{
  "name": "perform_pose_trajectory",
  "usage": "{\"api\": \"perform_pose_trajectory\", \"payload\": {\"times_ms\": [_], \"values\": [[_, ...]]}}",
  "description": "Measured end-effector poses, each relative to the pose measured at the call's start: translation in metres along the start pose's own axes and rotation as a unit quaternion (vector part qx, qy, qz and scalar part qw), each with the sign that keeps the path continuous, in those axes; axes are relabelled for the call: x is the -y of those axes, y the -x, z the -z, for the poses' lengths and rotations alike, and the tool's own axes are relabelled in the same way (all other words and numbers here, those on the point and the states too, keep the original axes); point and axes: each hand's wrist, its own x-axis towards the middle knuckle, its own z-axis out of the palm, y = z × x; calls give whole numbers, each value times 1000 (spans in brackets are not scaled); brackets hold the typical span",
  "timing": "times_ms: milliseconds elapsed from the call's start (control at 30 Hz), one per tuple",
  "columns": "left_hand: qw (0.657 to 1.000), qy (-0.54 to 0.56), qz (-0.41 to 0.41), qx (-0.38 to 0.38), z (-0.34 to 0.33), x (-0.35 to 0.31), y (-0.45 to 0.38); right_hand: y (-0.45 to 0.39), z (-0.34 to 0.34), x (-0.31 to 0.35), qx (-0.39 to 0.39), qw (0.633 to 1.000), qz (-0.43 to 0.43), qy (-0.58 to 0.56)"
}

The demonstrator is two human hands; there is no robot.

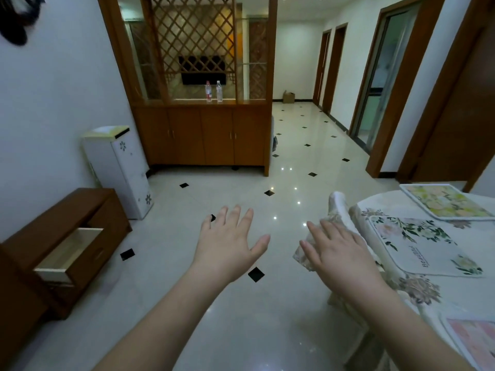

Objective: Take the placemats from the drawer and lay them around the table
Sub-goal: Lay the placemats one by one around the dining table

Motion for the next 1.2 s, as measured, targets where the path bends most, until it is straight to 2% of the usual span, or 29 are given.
{"api": "perform_pose_trajectory", "payload": {"times_ms": [300,567,767,1000,1200], "values": [[999,-9,-12,-37,-4,-39,-121,-105,4,-62,-23,1000,17,0],[999,-10,-9,-41,-12,-26,-192,-181,0,-75,-37,998,48,-6],[999,-20,17,-31,-22,24,-253,-251,-19,-42,-35,997,69,-27],[998,-30,34,-34,-41,103,-322,-346,-38,28,-35,996,81,-7],[999,-25,2,-37,-38,159,-388,-418,-41,64,-19,998,55,-3]]}}
